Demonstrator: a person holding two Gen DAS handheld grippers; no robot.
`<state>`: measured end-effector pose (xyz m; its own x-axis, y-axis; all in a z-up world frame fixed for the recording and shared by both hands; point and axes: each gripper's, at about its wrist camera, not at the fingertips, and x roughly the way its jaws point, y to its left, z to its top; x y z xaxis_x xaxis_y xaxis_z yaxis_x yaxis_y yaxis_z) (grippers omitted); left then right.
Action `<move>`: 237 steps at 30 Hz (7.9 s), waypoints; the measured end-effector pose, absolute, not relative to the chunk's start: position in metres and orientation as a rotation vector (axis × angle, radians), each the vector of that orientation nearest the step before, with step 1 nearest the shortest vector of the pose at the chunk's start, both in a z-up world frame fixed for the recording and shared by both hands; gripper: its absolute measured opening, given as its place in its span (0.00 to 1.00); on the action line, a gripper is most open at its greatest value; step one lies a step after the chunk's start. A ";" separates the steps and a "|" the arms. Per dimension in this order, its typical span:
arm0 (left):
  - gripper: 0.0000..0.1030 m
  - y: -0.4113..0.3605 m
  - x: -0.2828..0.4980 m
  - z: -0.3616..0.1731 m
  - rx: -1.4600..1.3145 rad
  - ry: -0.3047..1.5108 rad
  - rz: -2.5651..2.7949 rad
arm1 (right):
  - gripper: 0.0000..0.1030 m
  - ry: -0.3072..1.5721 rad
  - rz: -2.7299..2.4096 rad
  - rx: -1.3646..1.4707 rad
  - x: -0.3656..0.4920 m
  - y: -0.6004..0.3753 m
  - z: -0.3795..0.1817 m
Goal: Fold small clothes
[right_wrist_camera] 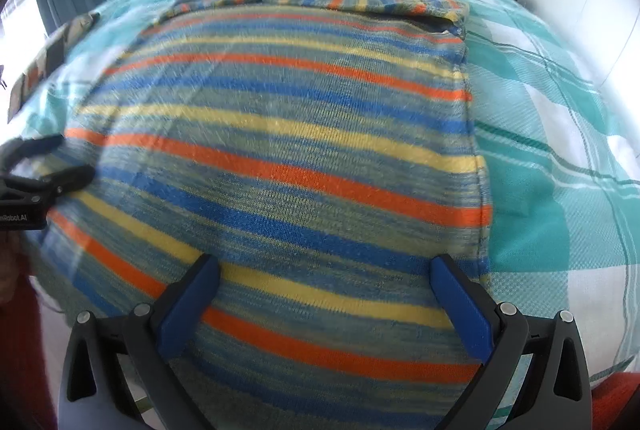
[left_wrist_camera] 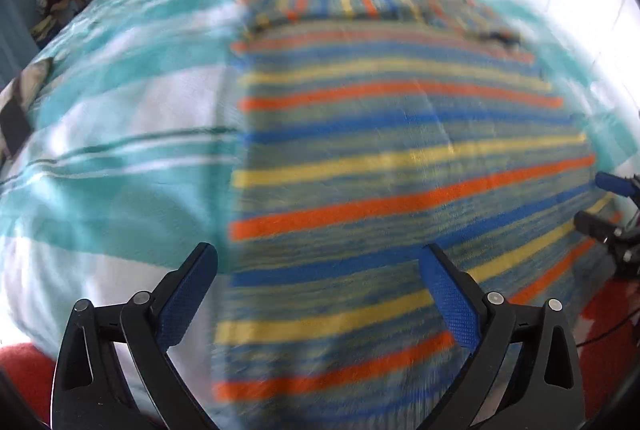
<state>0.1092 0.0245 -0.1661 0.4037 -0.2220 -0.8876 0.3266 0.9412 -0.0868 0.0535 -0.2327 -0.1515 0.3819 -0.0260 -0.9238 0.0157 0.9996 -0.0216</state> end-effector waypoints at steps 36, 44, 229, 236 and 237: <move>0.03 0.035 0.357 -0.117 -0.306 1.104 -0.367 | 0.06 0.948 -0.011 0.520 0.257 -0.382 -0.093; 0.07 0.001 0.447 -0.176 -0.233 1.230 -0.331 | 0.09 1.056 -0.050 0.564 0.350 -0.418 -0.156; 0.29 0.019 0.394 -0.170 -0.105 1.076 -0.456 | 0.26 1.057 0.286 0.046 0.418 -0.188 -0.170; 0.33 0.041 0.321 -0.209 0.015 1.181 -0.408 | 0.31 1.153 0.426 0.027 0.306 -0.163 -0.182; 0.35 0.046 0.315 -0.205 0.011 1.166 -0.409 | 0.31 1.197 0.410 0.006 0.294 -0.163 -0.195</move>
